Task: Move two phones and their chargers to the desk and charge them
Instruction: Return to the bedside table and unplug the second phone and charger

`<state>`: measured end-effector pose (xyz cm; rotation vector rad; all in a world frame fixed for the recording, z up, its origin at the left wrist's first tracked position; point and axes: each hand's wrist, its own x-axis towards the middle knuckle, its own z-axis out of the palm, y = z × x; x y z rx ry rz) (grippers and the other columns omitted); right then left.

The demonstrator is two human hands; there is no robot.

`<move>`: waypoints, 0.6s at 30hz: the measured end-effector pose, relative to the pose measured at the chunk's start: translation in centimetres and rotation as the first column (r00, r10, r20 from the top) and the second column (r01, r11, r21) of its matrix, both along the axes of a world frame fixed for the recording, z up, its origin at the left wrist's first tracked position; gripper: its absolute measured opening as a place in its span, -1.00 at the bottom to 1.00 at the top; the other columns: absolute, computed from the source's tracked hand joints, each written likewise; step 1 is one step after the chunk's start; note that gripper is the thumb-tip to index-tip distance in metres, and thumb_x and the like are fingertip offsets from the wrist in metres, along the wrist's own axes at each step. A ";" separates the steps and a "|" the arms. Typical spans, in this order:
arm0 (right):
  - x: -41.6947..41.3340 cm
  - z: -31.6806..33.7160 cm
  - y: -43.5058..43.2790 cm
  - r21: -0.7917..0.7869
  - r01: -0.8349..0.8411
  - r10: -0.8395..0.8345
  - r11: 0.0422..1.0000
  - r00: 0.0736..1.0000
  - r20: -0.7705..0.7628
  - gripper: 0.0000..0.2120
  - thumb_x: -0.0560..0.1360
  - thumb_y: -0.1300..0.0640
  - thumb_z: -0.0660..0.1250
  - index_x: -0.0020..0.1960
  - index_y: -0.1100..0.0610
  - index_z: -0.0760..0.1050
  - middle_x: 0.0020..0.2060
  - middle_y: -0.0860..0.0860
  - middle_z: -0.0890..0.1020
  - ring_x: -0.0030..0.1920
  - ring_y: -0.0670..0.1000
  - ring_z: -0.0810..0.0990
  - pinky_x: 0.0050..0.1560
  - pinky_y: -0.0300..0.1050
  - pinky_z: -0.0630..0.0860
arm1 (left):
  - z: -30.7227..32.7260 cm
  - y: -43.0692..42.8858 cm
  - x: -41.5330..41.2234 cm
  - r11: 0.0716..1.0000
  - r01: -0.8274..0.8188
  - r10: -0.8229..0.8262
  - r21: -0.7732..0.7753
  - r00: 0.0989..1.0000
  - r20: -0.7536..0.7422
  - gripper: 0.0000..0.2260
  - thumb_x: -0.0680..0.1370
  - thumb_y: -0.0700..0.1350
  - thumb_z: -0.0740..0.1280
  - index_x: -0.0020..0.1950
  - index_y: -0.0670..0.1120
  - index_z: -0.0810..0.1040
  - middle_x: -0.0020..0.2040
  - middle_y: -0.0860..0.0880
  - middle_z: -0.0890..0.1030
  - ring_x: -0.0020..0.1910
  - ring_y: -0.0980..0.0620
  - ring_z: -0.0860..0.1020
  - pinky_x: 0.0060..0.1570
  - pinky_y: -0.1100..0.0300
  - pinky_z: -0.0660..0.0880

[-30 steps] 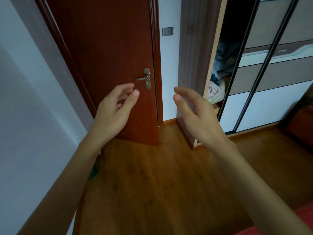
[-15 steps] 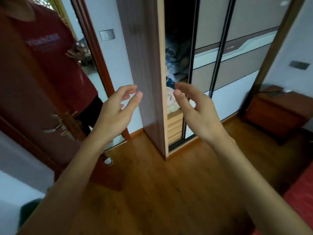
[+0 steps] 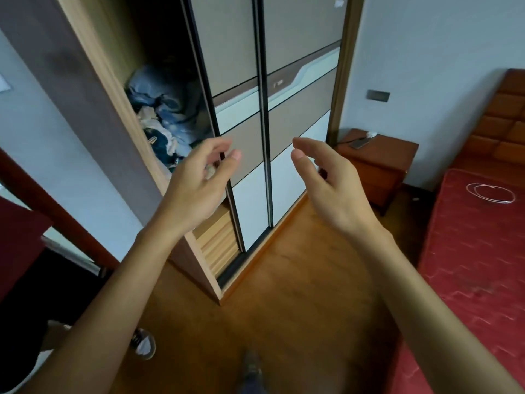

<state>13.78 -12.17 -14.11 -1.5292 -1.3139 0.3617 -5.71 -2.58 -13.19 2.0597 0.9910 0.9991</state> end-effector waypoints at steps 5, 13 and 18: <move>4.2 -0.6 6.3 -0.004 0.061 -0.061 0.998 0.998 0.008 -0.57 0.63 -0.19 0.14 0.44 -0.07 0.40 0.36 -0.15 0.51 0.34 -0.16 0.45 0.31 -0.15 0.42 | -0.8 7.6 4.7 0.998 0.069 -0.069 0.009 0.998 0.003 -0.61 0.61 0.19 0.24 0.40 0.10 0.46 0.34 0.17 0.52 0.34 0.27 0.45 0.32 0.19 0.39; 11.6 -0.2 19.2 -0.022 0.150 -0.149 0.989 0.989 0.017 -0.58 0.64 -0.17 0.16 0.43 -0.07 0.40 0.37 -0.14 0.51 0.35 -0.14 0.45 0.34 -0.06 0.47 | -0.9 22.5 13.4 0.990 0.137 -0.137 -0.010 0.990 0.042 -0.59 0.57 0.23 0.24 0.35 0.12 0.50 0.28 0.25 0.55 0.31 0.30 0.46 0.36 0.13 0.41; 16.5 0.3 24.9 -0.025 0.215 -0.215 0.976 0.977 0.011 -0.58 0.64 -0.14 0.16 0.44 -0.03 0.40 0.38 -0.10 0.51 0.37 -0.11 0.46 0.37 0.00 0.45 | -1.0 29.8 19.2 0.981 0.193 -0.191 -0.021 0.979 0.065 -0.58 0.55 0.26 0.24 0.33 0.10 0.53 0.23 0.25 0.58 0.26 0.36 0.49 0.34 0.14 0.42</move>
